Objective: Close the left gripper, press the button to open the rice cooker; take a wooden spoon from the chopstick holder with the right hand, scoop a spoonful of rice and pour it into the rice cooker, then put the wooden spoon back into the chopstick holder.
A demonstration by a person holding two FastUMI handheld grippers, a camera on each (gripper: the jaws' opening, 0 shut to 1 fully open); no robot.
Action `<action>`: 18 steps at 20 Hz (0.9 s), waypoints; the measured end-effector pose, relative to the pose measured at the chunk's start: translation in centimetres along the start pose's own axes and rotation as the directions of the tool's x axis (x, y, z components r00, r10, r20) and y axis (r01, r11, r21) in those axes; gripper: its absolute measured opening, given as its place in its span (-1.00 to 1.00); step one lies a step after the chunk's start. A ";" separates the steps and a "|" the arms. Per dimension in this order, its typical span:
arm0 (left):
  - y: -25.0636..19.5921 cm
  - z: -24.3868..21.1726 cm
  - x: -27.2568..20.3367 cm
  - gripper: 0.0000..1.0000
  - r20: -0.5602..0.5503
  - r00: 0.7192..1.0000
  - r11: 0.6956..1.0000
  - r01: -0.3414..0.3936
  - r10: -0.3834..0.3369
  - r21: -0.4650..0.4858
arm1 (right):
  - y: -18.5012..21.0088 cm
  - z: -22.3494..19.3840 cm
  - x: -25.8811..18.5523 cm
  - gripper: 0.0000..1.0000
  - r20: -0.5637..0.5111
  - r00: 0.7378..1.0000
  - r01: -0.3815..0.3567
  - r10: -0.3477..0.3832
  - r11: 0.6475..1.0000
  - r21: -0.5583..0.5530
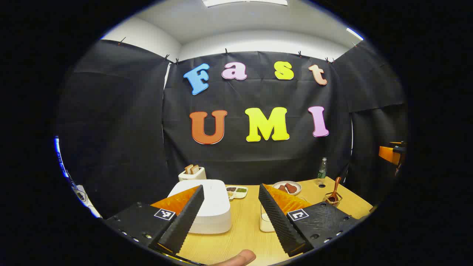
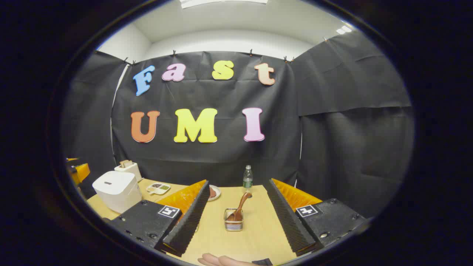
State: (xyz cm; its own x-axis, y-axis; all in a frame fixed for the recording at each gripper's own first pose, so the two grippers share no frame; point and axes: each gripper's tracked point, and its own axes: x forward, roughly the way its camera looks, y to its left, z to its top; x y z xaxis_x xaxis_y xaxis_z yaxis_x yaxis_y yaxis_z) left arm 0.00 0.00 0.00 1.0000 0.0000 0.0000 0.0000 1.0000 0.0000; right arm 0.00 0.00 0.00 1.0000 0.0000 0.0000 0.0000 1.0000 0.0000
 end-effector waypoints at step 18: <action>0.5 1.7 0.3 0.89 0.032 0.999 1.000 0.014 -0.013 -0.020 | -1.0 0.4 -0.9 0.97 0.051 0.999 0.004 -0.004 1.000 0.007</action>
State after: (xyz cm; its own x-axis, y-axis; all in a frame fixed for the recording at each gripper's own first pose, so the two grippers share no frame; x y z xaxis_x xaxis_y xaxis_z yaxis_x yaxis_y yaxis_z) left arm 0.30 0.46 1.65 0.9994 -0.0129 0.0323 0.0136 0.9997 -0.0200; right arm -0.90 -0.97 0.36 0.9987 -0.0045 0.0505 0.0041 1.0000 0.0073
